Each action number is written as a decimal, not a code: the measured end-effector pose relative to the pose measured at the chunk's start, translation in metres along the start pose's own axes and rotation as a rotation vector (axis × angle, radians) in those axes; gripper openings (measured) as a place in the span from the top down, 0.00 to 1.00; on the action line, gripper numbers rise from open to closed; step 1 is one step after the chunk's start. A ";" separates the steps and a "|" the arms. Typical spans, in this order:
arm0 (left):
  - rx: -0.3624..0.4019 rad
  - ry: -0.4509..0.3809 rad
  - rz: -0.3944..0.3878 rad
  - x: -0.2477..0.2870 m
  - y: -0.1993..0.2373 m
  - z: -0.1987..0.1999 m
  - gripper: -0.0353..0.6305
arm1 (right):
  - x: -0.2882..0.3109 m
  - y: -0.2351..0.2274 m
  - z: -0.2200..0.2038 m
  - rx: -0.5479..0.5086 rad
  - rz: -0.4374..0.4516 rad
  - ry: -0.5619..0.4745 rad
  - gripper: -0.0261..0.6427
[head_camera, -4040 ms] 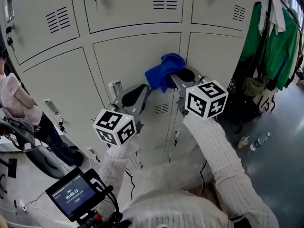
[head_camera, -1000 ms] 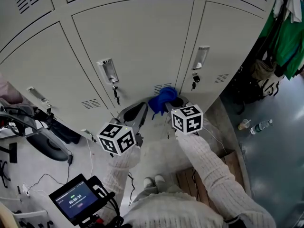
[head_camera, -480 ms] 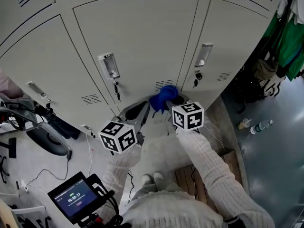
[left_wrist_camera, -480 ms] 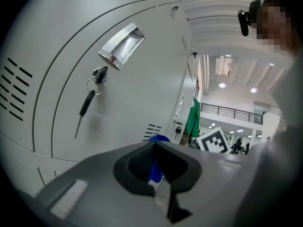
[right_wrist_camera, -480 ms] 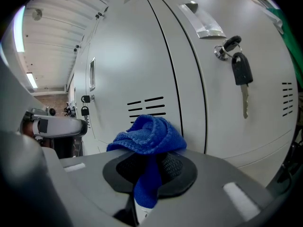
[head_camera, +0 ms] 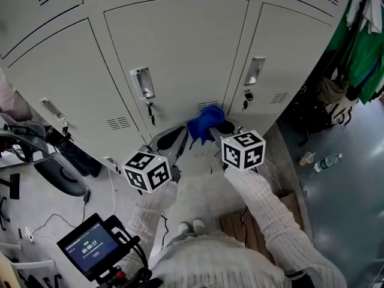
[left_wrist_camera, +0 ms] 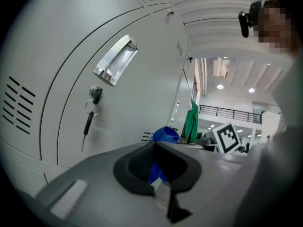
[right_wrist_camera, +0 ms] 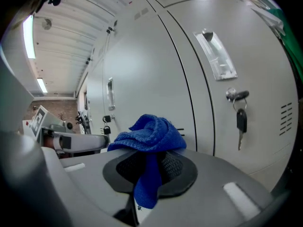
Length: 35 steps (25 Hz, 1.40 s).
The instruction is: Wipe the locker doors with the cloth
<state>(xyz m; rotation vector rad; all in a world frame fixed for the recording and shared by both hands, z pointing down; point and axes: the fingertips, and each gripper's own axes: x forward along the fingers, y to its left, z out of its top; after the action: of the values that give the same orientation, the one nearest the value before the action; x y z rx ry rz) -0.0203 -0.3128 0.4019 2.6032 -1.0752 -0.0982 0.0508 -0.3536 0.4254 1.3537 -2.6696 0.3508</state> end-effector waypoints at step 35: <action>0.117 0.081 -0.037 -0.067 -0.058 -0.038 0.94 | -0.070 0.091 -0.039 0.087 0.136 -0.119 0.89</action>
<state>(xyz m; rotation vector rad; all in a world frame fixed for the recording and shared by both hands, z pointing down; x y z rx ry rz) -0.0219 -0.2176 0.4150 2.7052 -1.0340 0.0633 0.0192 -0.2369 0.4341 1.2556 -2.8855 0.4181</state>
